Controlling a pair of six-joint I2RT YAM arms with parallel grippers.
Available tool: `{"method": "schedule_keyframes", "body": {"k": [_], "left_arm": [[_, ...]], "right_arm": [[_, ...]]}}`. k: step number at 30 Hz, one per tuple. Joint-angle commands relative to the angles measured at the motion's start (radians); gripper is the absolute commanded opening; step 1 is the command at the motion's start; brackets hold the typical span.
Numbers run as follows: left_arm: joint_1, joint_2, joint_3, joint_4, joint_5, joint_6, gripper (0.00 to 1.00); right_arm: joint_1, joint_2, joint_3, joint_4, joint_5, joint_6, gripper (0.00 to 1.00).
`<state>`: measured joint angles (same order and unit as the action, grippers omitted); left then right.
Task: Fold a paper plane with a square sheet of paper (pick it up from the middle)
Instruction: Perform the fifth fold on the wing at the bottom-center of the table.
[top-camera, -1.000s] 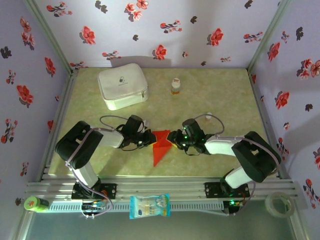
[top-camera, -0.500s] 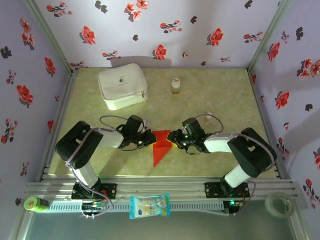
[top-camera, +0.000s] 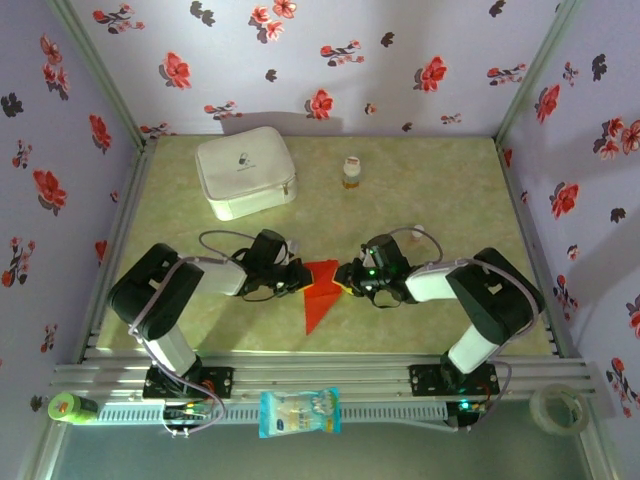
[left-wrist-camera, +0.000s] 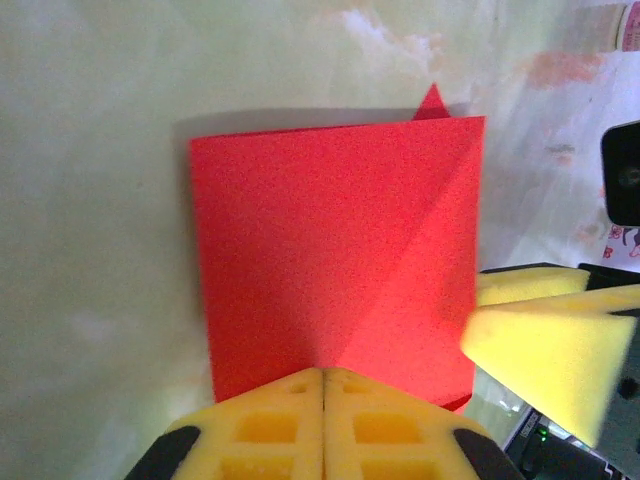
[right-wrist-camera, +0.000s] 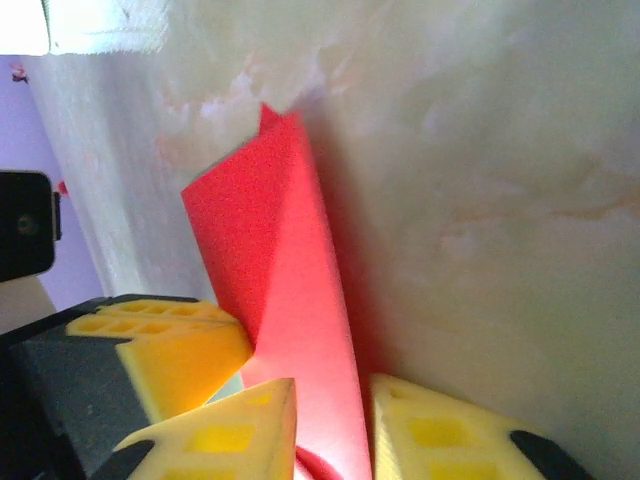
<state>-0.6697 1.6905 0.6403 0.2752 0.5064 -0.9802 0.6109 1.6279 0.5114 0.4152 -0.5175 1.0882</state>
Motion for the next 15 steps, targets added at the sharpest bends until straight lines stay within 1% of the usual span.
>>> {"method": "schedule_keyframes", "body": {"k": [1, 8, 15], "left_arm": [[-0.005, -0.035, 0.040, -0.038, 0.011, 0.031, 0.08], [-0.004, -0.054, 0.059, -0.054, 0.009, 0.038, 0.11], [0.023, -0.059, 0.057, -0.099, -0.036, 0.058, 0.13]], "right_arm": [[-0.008, 0.026, 0.021, -0.001, -0.007, -0.024, 0.21], [-0.010, 0.018, 0.007, 0.026, -0.003, 0.000, 0.09], [-0.007, -0.008, -0.009, 0.031, 0.025, 0.033, 0.07]]}}
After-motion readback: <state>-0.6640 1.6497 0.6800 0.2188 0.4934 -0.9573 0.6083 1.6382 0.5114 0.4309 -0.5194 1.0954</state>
